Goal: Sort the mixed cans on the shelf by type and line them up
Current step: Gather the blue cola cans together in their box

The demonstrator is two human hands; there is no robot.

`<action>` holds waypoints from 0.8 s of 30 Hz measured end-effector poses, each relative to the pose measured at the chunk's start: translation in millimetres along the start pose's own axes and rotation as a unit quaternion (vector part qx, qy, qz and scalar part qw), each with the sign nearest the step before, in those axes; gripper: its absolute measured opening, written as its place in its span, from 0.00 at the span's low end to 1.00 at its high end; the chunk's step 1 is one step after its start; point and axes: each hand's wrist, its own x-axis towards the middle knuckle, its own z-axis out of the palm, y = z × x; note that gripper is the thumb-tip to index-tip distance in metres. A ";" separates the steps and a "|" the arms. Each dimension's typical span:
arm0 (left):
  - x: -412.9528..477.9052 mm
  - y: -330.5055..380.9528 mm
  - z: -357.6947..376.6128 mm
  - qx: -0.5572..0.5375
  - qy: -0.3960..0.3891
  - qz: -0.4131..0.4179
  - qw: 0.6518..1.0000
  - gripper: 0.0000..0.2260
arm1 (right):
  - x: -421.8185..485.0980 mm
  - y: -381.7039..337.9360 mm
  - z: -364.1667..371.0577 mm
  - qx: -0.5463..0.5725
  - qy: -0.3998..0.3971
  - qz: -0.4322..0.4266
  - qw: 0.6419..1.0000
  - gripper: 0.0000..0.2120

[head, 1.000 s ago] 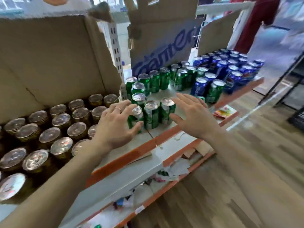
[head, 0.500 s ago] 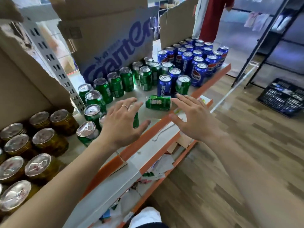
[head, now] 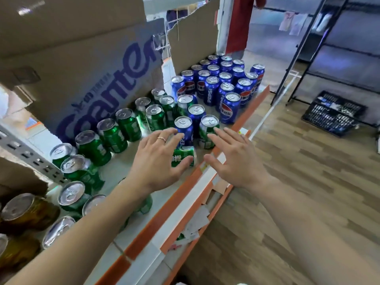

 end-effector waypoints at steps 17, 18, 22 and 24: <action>110.6 138.3 50.6 0.023 0.013 -0.088 0.996 0.33 | 52.3 176.8 -58.1 0.025 -0.002 -0.094 0.995 0.31; 116.4 147.6 54.1 0.025 0.015 -0.094 0.995 0.33 | 53.8 187.3 -61.9 0.024 0.000 -0.102 0.994 0.31; 125.1 180.5 71.6 0.024 0.022 -0.124 0.992 0.34 | 54.2 223.4 -65.3 0.036 -0.016 -0.125 0.991 0.31; 125.8 190.4 78.1 0.019 0.026 -0.139 0.990 0.34 | 56.9 234.0 -64.2 0.036 -0.025 -0.140 0.989 0.32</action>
